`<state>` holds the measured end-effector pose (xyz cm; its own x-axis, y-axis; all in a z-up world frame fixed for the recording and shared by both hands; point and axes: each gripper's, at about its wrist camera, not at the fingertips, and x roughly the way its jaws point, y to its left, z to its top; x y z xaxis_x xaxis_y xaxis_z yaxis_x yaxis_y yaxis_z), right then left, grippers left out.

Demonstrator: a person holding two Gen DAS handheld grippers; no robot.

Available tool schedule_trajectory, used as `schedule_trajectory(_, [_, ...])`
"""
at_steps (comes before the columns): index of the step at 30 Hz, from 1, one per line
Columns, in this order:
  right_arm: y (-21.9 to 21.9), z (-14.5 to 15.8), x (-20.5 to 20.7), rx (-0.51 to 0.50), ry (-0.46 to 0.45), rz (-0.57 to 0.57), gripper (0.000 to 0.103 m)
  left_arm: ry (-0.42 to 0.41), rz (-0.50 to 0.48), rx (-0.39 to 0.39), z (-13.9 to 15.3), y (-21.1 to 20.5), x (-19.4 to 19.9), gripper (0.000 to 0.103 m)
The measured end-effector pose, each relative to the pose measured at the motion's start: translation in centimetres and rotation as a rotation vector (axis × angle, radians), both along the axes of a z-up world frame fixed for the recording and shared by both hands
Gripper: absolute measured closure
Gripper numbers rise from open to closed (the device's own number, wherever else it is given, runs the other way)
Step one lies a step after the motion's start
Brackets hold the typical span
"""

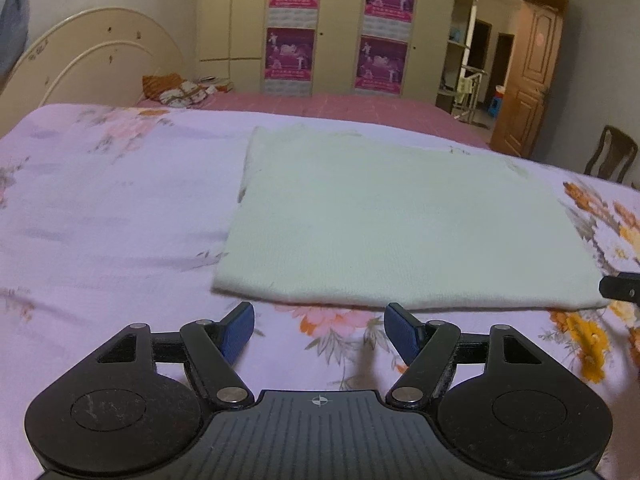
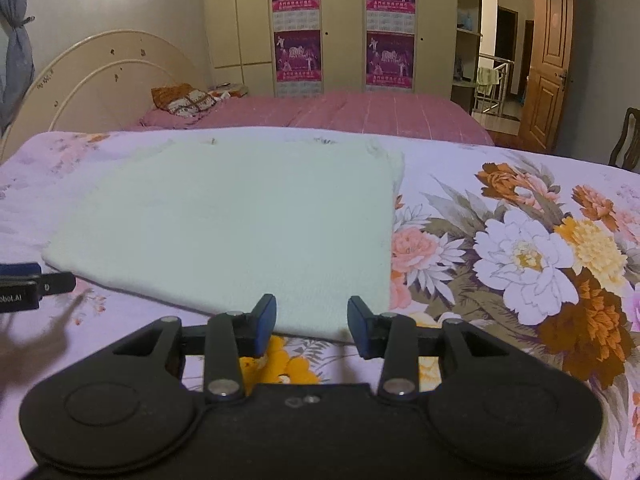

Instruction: Fold small clothes

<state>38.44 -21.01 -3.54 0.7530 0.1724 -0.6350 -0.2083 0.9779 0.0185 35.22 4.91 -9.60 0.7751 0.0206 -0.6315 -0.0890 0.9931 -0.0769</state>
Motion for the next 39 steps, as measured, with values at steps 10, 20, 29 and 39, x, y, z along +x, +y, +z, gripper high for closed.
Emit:
schedule_trajectory(10, [0.5,1.8,0.9,0.207,0.006,0.071,0.093,-0.069,0.228,-0.739,-4.4,7.5,-0.4,0.032])
schedule_trajectory(20, [3.8,1.0,6.5,0.233,-0.003,0.089,0.098,-0.175,0.333,-0.856,-6.8,7.4,3.8,0.054])
schedule_trajectory(29, [6.5,-0.3,10.2,0.217,-0.012,0.107,0.098,-0.166,0.347,-0.878,-7.8,6.7,8.0,0.084])
schedule_trajectory(39, [8.6,-0.9,12.0,0.183,-0.032,0.124,0.098,-0.250,0.268,-0.896,-6.4,7.0,8.8,0.097])
